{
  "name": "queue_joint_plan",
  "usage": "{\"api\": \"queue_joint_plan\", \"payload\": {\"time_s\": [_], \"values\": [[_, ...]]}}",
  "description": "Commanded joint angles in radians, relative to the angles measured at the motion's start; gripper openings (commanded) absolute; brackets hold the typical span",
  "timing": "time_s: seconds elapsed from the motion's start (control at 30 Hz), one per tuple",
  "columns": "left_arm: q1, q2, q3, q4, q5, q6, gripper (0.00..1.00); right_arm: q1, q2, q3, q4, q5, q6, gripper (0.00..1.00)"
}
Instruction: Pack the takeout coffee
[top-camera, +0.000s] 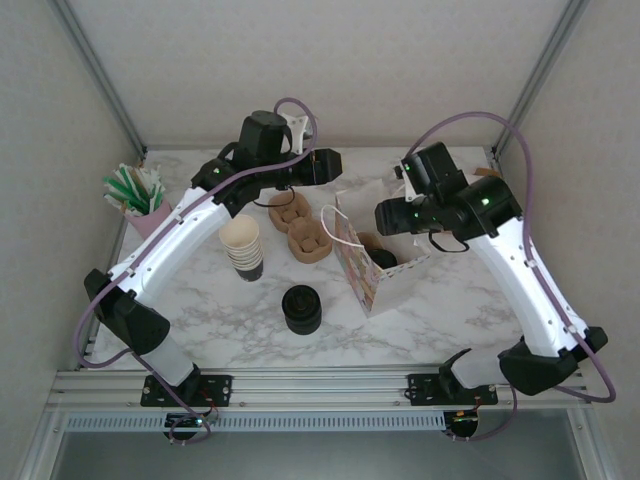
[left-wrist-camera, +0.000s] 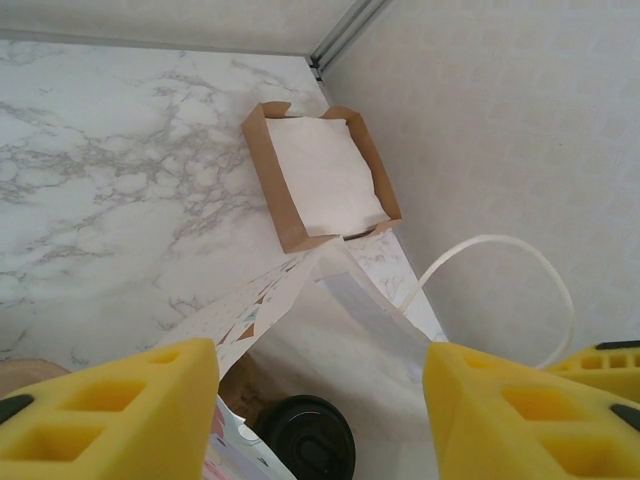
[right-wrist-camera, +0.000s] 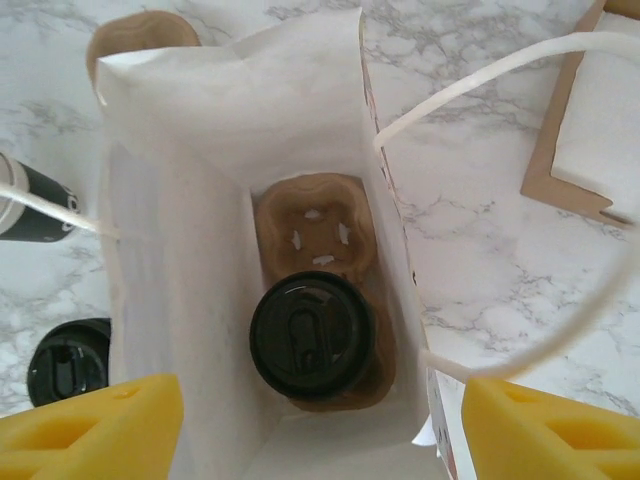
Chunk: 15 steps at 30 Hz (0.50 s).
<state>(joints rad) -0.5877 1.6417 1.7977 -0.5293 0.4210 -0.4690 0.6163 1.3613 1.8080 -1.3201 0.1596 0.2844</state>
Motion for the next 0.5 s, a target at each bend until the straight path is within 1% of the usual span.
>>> {"api": "queue_joint_plan", "payload": {"time_s": [0.0,0.23,0.47], "values": [[-0.006,-0.058,0.028,-0.018,-0.02,0.02,0.58,0.008,-0.043,0.028,0.016,-0.018,0.018,0.75],[-0.007,-0.118,0.0,-0.01,-0.04,0.015,0.66,0.009,-0.128,0.017,0.024,-0.023,0.026,0.77],[-0.007,-0.214,-0.058,0.003,-0.066,0.002,0.84,0.008,-0.222,-0.019,0.018,-0.021,0.038,0.84]]}}
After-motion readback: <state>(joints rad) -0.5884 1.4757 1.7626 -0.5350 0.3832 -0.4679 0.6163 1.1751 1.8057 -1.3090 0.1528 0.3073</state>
